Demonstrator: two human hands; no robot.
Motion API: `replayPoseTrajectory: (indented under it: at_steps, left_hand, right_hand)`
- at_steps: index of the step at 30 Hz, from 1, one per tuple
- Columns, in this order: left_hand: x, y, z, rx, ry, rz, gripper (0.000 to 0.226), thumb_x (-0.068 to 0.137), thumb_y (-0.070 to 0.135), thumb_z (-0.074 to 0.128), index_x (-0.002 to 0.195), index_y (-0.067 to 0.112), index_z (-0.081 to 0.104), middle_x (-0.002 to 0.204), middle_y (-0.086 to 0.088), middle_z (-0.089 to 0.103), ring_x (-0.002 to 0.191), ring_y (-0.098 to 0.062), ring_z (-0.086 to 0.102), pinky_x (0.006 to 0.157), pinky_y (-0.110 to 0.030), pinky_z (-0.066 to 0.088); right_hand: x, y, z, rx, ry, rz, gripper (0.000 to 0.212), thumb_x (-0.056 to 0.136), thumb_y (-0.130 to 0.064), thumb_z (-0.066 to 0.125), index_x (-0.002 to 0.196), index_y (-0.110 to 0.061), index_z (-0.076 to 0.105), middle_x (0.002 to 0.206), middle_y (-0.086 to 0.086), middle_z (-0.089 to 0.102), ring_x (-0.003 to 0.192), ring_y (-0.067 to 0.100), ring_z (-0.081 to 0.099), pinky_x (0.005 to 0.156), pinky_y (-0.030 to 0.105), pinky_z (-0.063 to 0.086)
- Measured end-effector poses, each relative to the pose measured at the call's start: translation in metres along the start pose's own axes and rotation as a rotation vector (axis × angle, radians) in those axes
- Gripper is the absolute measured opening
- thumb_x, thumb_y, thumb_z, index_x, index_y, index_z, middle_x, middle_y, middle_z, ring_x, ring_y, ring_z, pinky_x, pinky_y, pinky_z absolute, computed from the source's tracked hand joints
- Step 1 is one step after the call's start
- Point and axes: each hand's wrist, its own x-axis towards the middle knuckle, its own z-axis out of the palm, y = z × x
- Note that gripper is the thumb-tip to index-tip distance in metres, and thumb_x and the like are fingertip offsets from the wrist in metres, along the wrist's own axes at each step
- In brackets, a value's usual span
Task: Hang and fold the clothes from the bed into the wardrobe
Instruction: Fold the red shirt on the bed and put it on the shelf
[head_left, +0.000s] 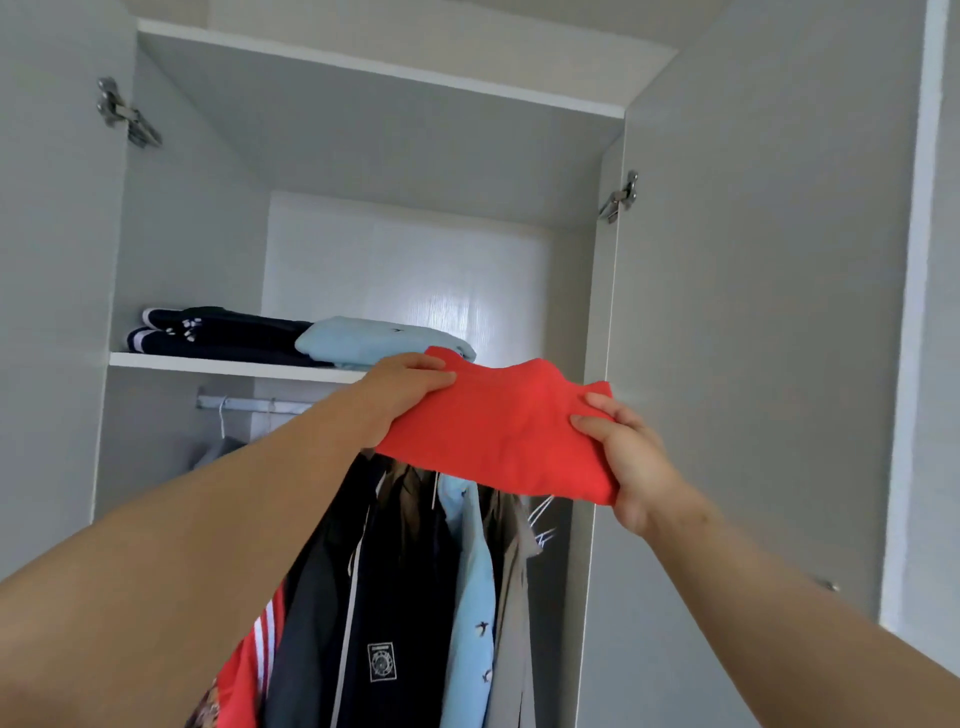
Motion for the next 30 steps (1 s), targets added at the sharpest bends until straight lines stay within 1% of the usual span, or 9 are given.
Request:
replayPoseTrajectory:
  at_steps: [4,11,17,19,21,23,25,27,30]
  left_hand:
    - [0.063,-0.004,-0.004,-0.028,-0.06,-0.052,0.001,0.088,0.025,0.062,0.089,0.024,0.062,0.083,0.003,0.06,0.071,-0.011,0.057,0.063,-0.023,0.046]
    - [0.183,0.001,-0.007,-0.165,-0.173,-0.014,0.015,0.083,0.02,0.068,0.097,0.021,0.062,0.093,-0.005,0.065,0.076,-0.019,0.063,0.061,-0.03,0.052]
    - [0.254,-0.01,0.027,-0.218,-0.12,0.078,0.017,0.085,0.009,0.065,0.101,0.007,0.058,0.092,-0.009,0.058,0.077,-0.018,0.056,0.063,-0.027,0.048]
    - [0.268,-0.02,0.035,-0.127,-0.044,0.103,0.012,0.085,0.009,0.065,0.094,0.011,0.057,0.081,-0.007,0.056,0.072,-0.019,0.056,0.066,-0.027,0.05]
    - [0.284,-0.033,0.038,0.084,0.095,0.181,0.017,0.084,0.014,0.063,0.101,0.015,0.061,0.089,-0.006,0.061,0.08,-0.021,0.059,0.077,-0.029,0.053]
    - [0.296,-0.043,0.037,0.318,0.217,0.312,0.019,0.085,0.016,0.058,0.103,0.02,0.064,0.101,0.0,0.063,0.086,-0.017,0.055,0.078,-0.023,0.043]
    - [0.304,-0.051,0.036,0.525,0.279,0.433,0.022,0.086,0.017,0.052,0.103,0.024,0.065,0.108,0.003,0.063,0.092,-0.016,0.053,0.077,-0.024,0.036]
    - [0.313,-0.061,0.034,0.789,0.331,0.549,0.025,0.087,0.021,0.051,0.107,0.026,0.063,0.113,0.003,0.063,0.104,-0.02,0.053,0.081,-0.03,0.037]
    - [0.325,-0.075,0.031,1.053,0.329,0.595,0.03,0.089,0.033,0.048,0.116,0.027,0.059,0.119,0.003,0.061,0.113,-0.019,0.051,0.091,-0.035,0.034]
  right_hand:
    - [0.068,0.009,0.021,0.0,0.025,-0.039,0.024,0.086,-0.001,0.058,0.089,-0.025,0.058,0.096,0.002,0.062,0.071,0.014,0.059,0.055,0.025,0.049]
    - [0.178,0.008,0.051,0.097,0.128,-0.122,0.026,0.088,0.006,0.051,0.082,-0.02,0.054,0.1,0.009,0.059,0.069,0.015,0.057,0.063,0.03,0.05]
    - [0.245,0.016,0.048,0.17,0.343,-0.179,0.035,0.086,0.016,0.042,0.074,-0.017,0.049,0.1,0.014,0.056,0.08,0.023,0.054,0.093,0.042,0.046]
    - [0.261,0.024,0.047,0.135,0.482,-0.209,0.039,0.086,0.015,0.038,0.071,-0.02,0.043,0.1,0.011,0.056,0.09,0.02,0.049,0.097,0.04,0.044]
    - [0.278,0.032,0.049,0.085,0.585,-0.264,0.037,0.086,0.011,0.033,0.07,-0.022,0.037,0.123,0.011,0.053,0.095,0.019,0.045,0.098,0.036,0.042]
    - [0.293,0.037,0.055,0.065,0.648,-0.271,0.028,0.087,0.006,0.033,0.076,-0.02,0.038,0.135,0.009,0.045,0.092,0.02,0.043,0.088,0.031,0.041]
    - [0.304,0.04,0.063,-0.033,0.709,-0.203,0.02,0.088,0.001,0.037,0.087,-0.019,0.04,0.129,0.011,0.042,0.088,0.023,0.041,0.081,0.029,0.038]
    - [0.316,0.045,0.07,-0.179,0.605,-0.164,0.018,0.088,0.0,0.042,0.083,-0.018,0.04,0.11,0.012,0.045,0.079,0.023,0.043,0.075,0.029,0.042]
    - [0.32,0.041,0.071,-0.357,0.109,-0.091,0.019,0.093,-0.011,0.051,0.077,-0.017,0.044,0.073,0.008,0.054,0.048,0.017,0.051,0.047,0.026,0.052]
